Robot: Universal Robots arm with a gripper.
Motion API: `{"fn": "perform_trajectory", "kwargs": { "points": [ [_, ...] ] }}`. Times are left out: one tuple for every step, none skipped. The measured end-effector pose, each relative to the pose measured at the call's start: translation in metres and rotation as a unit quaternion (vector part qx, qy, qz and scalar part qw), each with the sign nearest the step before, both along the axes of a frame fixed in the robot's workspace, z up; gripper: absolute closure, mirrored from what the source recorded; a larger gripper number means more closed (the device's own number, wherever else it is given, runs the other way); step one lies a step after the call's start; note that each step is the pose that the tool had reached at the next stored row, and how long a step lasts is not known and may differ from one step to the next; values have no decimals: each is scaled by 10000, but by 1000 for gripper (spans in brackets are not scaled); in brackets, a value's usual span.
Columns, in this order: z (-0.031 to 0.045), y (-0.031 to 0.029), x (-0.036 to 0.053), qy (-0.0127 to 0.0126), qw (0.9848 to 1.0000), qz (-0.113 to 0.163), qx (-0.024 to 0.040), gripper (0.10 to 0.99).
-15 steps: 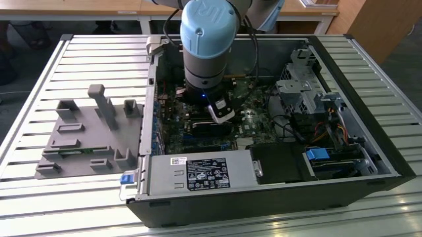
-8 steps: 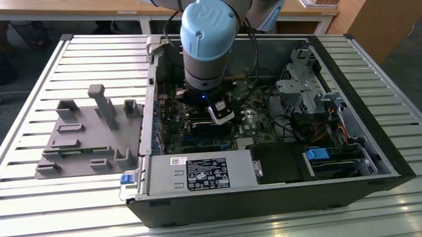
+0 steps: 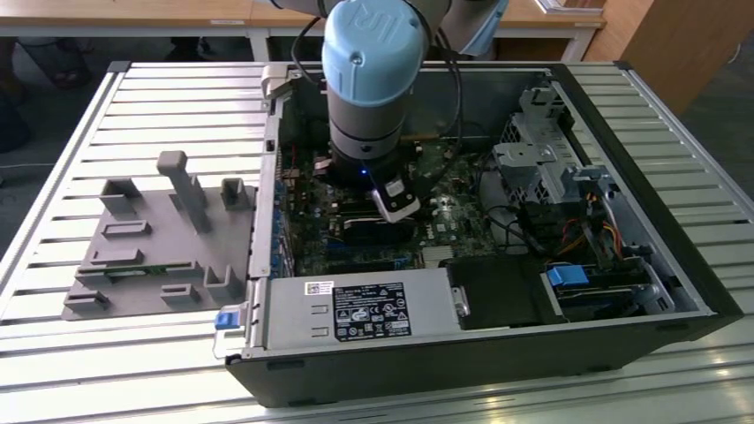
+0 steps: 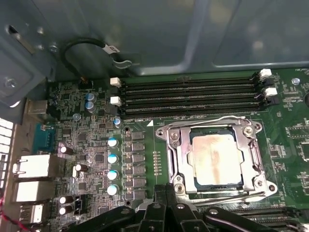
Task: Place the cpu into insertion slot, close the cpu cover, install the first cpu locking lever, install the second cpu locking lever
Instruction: 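Install the second cpu locking lever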
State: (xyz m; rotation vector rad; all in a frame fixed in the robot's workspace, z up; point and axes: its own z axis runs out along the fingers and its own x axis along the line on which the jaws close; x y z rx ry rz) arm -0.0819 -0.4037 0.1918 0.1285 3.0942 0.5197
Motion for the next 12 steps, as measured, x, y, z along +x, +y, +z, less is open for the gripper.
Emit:
{"fn": "perform_trajectory", "kwargs": {
  "points": [
    [15,0,0,0,10000,0,1,980],
    [32,0,0,0,10000,0,0,980],
    [49,0,0,0,10000,0,0,980],
    [65,0,0,0,10000,0,0,980],
    [78,0,0,0,10000,0,1,980],
    [91,0,0,0,10000,1,1,980],
    [101,0,0,0,10000,1,2,980],
    [111,0,0,0,10000,0,3,980],
    [120,0,0,0,10000,0,4,980],
    [129,0,0,0,10000,0,4,980],
    [138,0,0,0,10000,0,4,980],
    [147,0,0,0,10000,0,5,980]
  ]
}}
